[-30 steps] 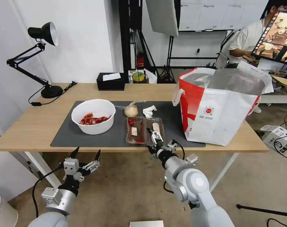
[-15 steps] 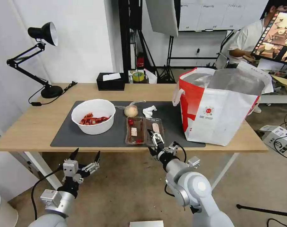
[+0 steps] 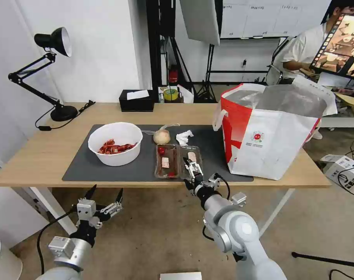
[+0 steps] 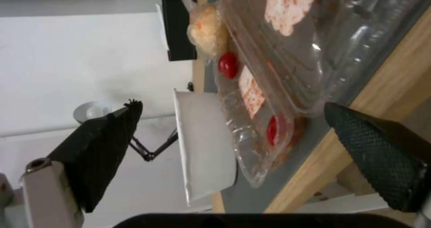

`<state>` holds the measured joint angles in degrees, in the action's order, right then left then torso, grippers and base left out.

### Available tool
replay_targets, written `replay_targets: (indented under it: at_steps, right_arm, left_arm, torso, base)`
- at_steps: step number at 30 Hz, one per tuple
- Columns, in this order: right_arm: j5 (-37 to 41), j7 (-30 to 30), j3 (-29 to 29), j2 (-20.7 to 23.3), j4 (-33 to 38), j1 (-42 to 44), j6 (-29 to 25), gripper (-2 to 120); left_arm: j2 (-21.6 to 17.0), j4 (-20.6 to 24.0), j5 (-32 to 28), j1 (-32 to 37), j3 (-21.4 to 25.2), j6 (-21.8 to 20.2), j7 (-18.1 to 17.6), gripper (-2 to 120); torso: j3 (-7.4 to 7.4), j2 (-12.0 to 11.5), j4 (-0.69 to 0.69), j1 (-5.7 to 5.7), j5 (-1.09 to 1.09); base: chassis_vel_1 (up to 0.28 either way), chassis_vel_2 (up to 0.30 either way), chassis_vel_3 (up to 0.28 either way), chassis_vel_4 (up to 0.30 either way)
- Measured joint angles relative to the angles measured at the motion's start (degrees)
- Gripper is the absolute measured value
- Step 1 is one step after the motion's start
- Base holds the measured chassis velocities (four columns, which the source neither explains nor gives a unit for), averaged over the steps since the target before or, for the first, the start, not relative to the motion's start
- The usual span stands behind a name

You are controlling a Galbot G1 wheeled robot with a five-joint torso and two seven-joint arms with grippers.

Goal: Pick up the trash from the table and place it into the takeout bag.

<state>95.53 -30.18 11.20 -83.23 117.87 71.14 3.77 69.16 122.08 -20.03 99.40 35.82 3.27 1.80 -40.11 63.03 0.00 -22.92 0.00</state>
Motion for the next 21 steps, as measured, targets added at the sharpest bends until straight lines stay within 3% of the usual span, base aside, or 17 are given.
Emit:
replay_targets:
  at_steps: [21]
  right_arm:
    - [-0.73,0.59,0.32,-0.22,-0.40,0.63,-0.23,100]
  left_arm:
    - [0.54,-0.95,0.19,0.01,-0.53,0.79,0.04,100]
  torso:
    - [0.00,0.00,0.00,0.00,0.00]
  base:
    - [0.000,0.000,0.000,0.000]
